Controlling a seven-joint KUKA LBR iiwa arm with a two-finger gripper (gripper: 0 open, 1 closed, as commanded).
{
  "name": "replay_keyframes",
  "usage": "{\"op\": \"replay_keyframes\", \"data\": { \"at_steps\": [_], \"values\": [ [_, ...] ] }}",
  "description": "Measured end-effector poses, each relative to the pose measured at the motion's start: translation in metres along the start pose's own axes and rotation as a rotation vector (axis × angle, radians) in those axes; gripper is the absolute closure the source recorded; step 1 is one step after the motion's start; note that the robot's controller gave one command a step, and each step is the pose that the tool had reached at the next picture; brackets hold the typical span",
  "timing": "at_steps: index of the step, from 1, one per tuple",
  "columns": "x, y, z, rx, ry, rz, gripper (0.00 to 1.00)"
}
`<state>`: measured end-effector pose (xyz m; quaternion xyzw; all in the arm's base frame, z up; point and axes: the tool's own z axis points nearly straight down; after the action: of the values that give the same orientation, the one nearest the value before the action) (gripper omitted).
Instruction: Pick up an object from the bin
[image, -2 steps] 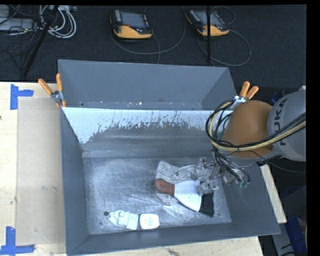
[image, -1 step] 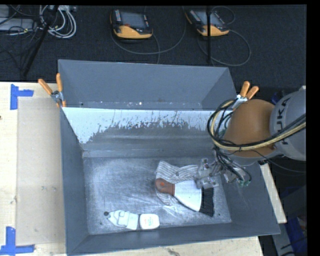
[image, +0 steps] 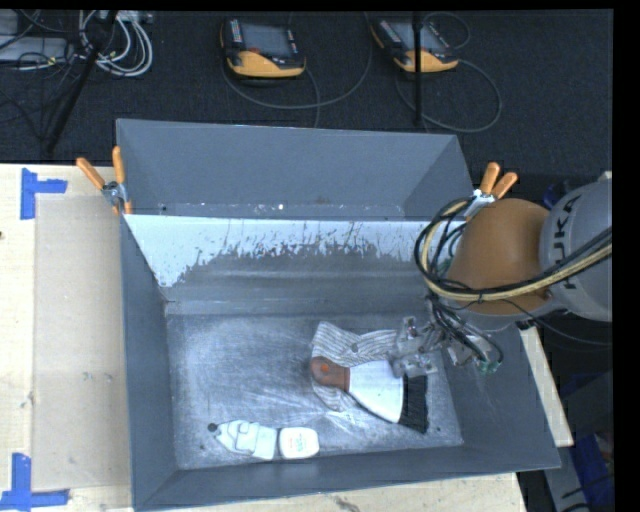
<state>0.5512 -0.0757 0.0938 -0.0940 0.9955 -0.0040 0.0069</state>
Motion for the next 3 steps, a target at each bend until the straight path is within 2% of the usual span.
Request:
{"op": "replay_keyframes", "data": {
  "at_steps": [1,2,3],
  "values": [
    [0.003,-0.004,-0.040,-0.011,0.015,-0.031,1.00],
    [0.006,-0.015,-0.100,-0.013,0.014,-0.170,1.00],
    [-0.002,-0.033,-0.147,-0.012,0.011,-0.198,1.00]
  ]
}}
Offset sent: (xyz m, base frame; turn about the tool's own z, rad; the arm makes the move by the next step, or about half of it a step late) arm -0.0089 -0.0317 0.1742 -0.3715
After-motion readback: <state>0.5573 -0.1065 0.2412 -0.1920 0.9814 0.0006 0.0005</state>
